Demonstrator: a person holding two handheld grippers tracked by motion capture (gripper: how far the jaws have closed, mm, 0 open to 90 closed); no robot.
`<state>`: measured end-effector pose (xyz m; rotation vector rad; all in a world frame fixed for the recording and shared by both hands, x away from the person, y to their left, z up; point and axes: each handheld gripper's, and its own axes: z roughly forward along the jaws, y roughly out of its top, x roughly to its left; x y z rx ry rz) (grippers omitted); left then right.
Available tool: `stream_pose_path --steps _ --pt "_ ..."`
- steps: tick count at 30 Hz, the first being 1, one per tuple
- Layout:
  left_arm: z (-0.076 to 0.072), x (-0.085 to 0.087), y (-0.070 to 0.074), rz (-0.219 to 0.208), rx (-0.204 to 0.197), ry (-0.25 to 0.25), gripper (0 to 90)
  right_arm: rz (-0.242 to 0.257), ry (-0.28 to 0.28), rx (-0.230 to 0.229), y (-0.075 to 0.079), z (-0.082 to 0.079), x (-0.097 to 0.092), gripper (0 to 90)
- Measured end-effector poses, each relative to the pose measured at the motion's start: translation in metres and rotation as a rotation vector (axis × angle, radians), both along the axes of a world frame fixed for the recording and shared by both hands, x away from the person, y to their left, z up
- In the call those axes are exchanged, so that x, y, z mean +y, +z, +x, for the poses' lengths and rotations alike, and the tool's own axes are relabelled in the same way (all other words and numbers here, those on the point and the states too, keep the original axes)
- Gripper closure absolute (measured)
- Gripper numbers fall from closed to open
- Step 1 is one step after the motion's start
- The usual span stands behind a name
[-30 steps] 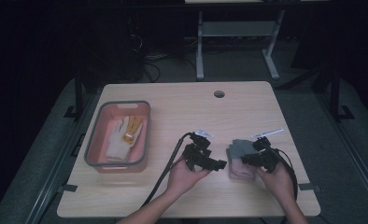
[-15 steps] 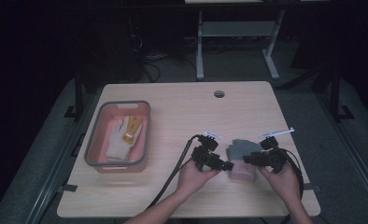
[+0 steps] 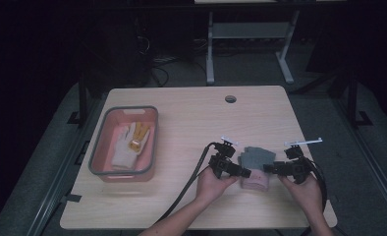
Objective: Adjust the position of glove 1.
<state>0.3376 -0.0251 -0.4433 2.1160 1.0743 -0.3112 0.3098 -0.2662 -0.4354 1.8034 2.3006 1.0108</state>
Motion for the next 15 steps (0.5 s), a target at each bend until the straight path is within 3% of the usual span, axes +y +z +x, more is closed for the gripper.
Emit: stream_pose_path --steps 8,15 --pt "-0.002 -0.008 -0.009 0.025 0.013 -0.018 48.9 0.016 -0.002 0.018 -0.009 0.001 0.0 46.0" --pt "-0.001 -0.009 -0.013 0.044 0.023 -0.025 45.2 0.042 -0.015 0.04 -0.017 0.001 0.0 44.4"
